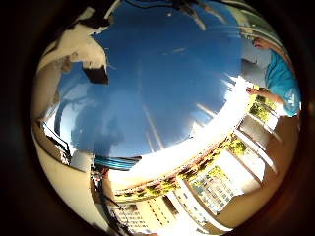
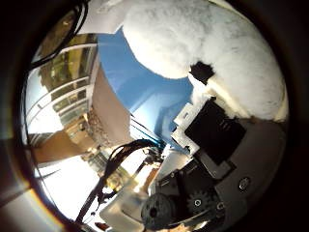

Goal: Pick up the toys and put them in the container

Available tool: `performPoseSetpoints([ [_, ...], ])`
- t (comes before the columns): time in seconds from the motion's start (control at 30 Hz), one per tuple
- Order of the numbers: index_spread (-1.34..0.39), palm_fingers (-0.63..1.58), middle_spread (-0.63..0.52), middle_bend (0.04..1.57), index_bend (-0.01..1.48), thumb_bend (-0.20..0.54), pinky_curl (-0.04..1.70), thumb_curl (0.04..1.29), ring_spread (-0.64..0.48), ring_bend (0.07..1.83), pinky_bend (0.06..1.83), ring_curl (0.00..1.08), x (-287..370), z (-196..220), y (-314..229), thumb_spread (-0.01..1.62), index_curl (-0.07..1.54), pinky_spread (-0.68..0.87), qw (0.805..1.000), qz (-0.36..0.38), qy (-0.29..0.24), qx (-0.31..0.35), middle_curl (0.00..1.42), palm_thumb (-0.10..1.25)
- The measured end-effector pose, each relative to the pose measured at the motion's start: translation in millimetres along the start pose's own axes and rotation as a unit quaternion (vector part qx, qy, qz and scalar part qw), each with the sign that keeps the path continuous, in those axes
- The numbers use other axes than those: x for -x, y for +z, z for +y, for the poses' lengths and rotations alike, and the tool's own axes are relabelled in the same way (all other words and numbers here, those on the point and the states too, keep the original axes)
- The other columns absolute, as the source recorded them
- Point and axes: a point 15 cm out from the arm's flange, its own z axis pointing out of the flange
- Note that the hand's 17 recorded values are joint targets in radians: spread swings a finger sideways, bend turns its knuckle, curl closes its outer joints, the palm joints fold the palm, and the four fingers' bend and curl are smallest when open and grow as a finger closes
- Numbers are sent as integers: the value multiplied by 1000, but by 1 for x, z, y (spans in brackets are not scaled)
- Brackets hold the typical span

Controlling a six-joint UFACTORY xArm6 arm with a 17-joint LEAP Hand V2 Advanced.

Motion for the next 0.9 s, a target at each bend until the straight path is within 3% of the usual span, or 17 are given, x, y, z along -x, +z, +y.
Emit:
performPoseSetpoints([
  [0.23,-984,895,-263,1165,693,12,628,786,-95,1492,1654,764,25,28,-80,1046,439,148,999,-18,-18,-31,1099,997],
  [0.5,-1089,818,-266,1216,727,-8,682,858,-102,1550,1697,784,75,27,-183,1058,600,131,987,-19,-65,-144,1148,993],
  [0.7,-1134,780,-265,1251,702,-10,710,898,-102,1587,1718,789,123,-1,-211,1057,723,125,973,0,-93,-210,1162,984],
  [0.9,-1174,750,-255,1287,661,-10,734,935,-101,1618,1733,789,139,-53,-238,1054,872,121,952,14,-87,-292,1167,974],
])
